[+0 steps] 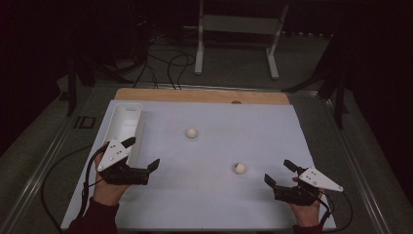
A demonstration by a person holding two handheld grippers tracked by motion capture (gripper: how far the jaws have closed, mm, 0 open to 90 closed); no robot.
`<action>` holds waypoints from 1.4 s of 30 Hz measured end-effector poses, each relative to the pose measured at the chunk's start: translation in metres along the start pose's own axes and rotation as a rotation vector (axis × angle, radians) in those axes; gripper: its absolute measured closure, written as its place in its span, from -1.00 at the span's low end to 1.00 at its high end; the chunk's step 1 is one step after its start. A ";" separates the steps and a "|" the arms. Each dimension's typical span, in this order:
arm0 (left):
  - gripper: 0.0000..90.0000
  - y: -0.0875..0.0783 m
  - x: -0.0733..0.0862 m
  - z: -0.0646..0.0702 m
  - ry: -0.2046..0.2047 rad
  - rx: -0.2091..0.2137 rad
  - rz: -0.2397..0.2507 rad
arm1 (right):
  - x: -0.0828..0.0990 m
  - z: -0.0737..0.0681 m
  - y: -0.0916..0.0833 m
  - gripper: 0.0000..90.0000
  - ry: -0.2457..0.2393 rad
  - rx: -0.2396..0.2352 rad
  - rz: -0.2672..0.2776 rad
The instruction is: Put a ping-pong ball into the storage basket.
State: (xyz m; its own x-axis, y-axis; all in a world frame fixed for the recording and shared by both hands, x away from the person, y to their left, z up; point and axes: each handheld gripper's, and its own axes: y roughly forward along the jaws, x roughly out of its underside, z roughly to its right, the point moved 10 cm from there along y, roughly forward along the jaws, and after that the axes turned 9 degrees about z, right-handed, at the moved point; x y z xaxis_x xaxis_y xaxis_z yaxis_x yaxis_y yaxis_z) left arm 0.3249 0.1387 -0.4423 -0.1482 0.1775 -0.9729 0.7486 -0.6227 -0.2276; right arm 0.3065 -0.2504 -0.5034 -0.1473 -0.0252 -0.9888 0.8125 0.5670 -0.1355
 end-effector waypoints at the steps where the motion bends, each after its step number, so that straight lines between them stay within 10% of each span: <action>1: -1.00 0.001 -0.001 0.002 0.006 0.008 0.000 | 0.000 0.000 0.000 -0.82 -0.001 0.000 -0.001; 42: -1.00 0.047 -0.021 0.041 0.075 0.117 -0.001 | 0.000 -0.001 0.000 -0.82 -0.004 -0.002 0.001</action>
State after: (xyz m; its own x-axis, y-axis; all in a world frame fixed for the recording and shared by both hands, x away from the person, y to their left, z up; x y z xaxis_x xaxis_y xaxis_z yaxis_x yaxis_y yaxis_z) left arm 0.3368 0.0739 -0.4340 -0.0973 0.2319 -0.9679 0.6675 -0.7061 -0.2363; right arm 0.3060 -0.2499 -0.5034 -0.1442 -0.0275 -0.9892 0.8116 0.5686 -0.1341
